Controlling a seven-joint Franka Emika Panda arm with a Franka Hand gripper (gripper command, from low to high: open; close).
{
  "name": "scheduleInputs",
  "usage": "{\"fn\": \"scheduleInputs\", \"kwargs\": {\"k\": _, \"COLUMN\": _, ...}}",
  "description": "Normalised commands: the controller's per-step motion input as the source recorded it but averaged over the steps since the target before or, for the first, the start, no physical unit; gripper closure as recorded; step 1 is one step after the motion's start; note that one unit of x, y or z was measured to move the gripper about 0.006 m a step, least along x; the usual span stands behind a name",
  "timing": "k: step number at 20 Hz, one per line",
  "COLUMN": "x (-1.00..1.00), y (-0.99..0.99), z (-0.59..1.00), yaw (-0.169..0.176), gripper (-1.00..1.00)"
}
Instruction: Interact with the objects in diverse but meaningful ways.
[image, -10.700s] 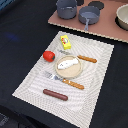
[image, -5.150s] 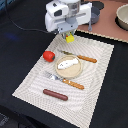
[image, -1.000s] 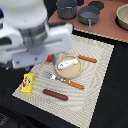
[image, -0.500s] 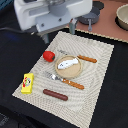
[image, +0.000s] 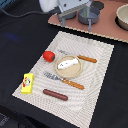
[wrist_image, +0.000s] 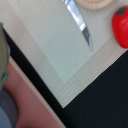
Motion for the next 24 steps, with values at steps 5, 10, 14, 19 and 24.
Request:
{"fn": "scheduleInputs", "kwargs": {"k": 5, "x": 0.0, "y": 0.87, "z": -0.03, "yaw": 0.0, "gripper": -1.0}}
{"fn": "scheduleInputs", "kwargs": {"k": 10, "x": 0.0, "y": 0.91, "z": -0.06, "yaw": 0.0, "gripper": -1.0}}
{"fn": "scheduleInputs", "kwargs": {"k": 14, "x": 0.0, "y": 0.91, "z": -0.08, "yaw": 0.0, "gripper": -1.0}}
{"fn": "scheduleInputs", "kwargs": {"k": 19, "x": 0.0, "y": 0.82, "z": -0.17, "yaw": 0.002, "gripper": -1.0}}
{"fn": "scheduleInputs", "kwargs": {"k": 24, "x": -0.02, "y": 0.44, "z": -0.26, "yaw": 0.011, "gripper": -1.0}}
